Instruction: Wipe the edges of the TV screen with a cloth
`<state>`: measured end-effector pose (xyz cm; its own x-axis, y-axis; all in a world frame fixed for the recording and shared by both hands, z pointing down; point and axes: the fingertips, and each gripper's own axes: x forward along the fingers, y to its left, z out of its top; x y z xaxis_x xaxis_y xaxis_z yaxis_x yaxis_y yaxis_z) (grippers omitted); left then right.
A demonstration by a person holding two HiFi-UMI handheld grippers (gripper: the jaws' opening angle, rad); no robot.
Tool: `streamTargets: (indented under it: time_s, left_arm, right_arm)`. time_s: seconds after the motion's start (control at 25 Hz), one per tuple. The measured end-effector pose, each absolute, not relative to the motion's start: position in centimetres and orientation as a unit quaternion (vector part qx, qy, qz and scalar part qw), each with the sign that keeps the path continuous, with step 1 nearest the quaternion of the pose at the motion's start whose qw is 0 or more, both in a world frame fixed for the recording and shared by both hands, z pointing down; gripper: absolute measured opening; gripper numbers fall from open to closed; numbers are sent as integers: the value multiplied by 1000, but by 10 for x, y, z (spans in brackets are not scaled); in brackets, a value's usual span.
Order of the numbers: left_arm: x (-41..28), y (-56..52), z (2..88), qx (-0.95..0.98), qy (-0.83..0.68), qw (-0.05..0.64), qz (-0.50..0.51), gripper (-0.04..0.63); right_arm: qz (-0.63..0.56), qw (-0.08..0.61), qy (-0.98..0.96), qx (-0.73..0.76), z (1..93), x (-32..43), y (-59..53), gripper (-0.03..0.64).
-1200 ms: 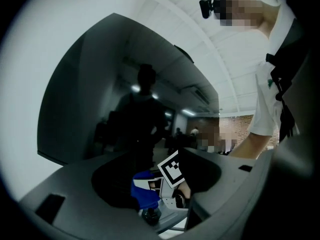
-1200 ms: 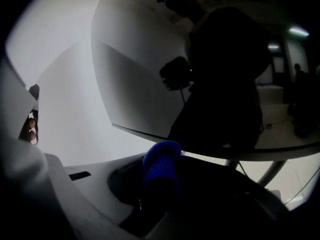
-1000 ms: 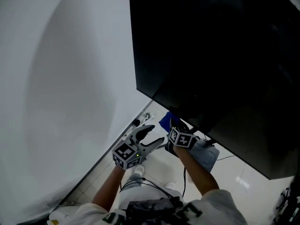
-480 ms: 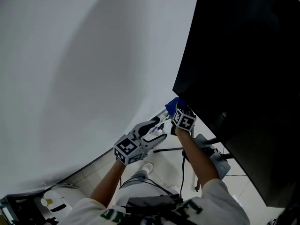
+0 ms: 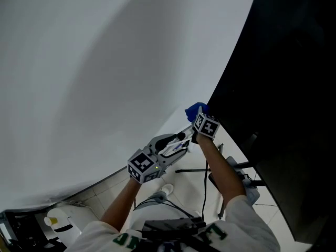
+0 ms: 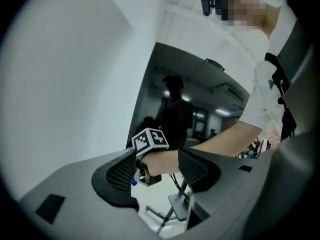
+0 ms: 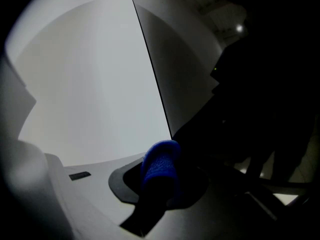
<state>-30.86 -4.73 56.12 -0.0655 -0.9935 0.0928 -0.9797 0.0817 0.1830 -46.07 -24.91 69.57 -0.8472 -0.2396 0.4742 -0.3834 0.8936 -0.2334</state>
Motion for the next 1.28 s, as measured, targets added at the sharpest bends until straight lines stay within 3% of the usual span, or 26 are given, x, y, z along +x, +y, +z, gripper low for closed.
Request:
streamTargets:
  time_s: [0.24,0.44,0.72,1.28]
  left_arm:
    - [-302,-62,556,684,-723,86,-37,241]
    - [-301,-67,546,696,-712,83,-38,241]
    - [-306,-79,519,709,-703,47,-35,241]
    - [-314,-63,464,701,-712,-6,-38,241]
  right_arm:
    - [164,170,-957,168,647,-467,-261,75]
    - [256,104,-944,182,582,-468,-249,74]
    - [225,-10,-962,154,442,-471,-252,74]
    - [163,-142,-967,132,231,-473,-241,74]
